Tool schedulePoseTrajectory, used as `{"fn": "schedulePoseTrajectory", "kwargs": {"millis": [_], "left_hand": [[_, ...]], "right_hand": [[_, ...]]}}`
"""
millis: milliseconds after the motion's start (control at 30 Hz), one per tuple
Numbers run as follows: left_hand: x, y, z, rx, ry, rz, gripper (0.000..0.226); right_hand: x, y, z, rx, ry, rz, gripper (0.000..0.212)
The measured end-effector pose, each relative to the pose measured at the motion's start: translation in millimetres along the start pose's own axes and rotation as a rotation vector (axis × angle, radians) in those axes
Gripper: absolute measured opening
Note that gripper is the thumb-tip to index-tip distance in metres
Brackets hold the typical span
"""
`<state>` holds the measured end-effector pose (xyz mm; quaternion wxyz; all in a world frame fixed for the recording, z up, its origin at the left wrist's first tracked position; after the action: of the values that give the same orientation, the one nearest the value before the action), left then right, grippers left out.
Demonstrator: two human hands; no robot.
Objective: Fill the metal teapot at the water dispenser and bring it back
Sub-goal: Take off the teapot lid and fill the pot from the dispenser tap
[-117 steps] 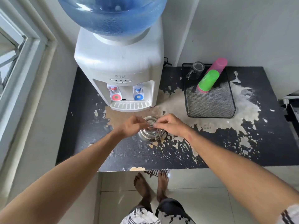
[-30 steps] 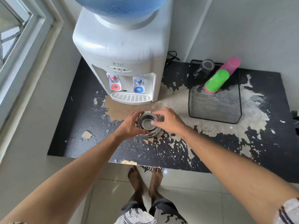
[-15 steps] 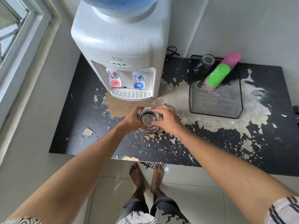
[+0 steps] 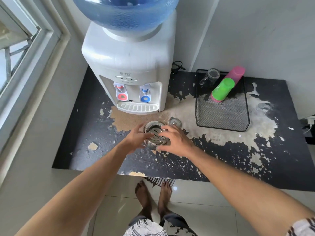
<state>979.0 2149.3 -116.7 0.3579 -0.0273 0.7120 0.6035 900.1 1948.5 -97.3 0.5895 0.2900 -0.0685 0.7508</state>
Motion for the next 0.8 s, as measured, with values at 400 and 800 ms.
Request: {"fn": "schedulePoseTrajectory", "kwargs": {"millis": [400,800], "left_hand": [[8.8,-5.8,-5.0,0.084,0.16,0.068,0.029],[2.8,-10.7,11.4,0.031,0.306,-0.066,0.109]], "right_hand": [[-16.6,-19.2,-15.1,-0.069,-0.055,-0.12,0.135],[-0.7,-49.4,19.9,-0.241,-0.139,-0.038,0.106]]}}
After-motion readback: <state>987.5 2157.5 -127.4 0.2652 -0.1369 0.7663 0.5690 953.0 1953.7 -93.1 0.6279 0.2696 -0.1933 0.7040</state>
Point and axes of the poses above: each hand's wrist, its own y-axis away from the middle knuckle, its own z-axis out of the back of the hand, x = y × z, the point moved 1 cm from there along -y, towards the middle knuckle, and after that the axes turned 9 degrees about z, right-handed, at the moved point
